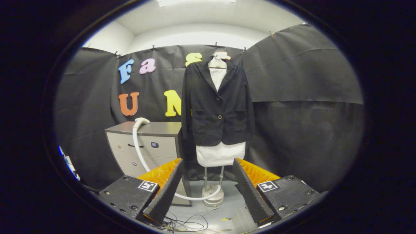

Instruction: Iron the clothes twice with a garment steamer, once on the left side and once on the right side.

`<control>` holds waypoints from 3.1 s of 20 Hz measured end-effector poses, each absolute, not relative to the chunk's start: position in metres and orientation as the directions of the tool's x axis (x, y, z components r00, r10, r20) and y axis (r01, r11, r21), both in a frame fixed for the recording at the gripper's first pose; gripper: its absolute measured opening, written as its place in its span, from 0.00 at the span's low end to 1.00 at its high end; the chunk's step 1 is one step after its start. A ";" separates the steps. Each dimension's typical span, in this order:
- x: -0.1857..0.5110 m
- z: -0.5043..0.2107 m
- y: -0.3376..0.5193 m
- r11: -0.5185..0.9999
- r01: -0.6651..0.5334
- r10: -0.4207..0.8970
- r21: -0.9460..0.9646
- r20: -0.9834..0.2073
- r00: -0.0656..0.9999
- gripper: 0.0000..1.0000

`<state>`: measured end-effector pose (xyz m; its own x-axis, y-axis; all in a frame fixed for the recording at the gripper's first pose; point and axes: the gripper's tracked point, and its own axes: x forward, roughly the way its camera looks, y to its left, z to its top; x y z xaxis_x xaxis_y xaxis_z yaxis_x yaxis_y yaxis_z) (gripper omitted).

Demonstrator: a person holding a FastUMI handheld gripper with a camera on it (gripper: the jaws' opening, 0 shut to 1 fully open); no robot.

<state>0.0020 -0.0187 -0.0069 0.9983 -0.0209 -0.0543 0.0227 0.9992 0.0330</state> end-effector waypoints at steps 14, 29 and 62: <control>0.156 0.112 0.105 0.979 -0.205 0.204 -0.007 -0.025 0.979 0.97; 0.346 0.090 0.382 0.830 -0.555 0.527 -0.053 -0.253 0.812 0.97; 0.367 0.101 0.299 0.827 -0.532 0.562 0.182 -0.252 0.788 0.39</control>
<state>0.3669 0.2989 0.1006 0.7878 0.5620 -0.2520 -0.5319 0.8271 0.1818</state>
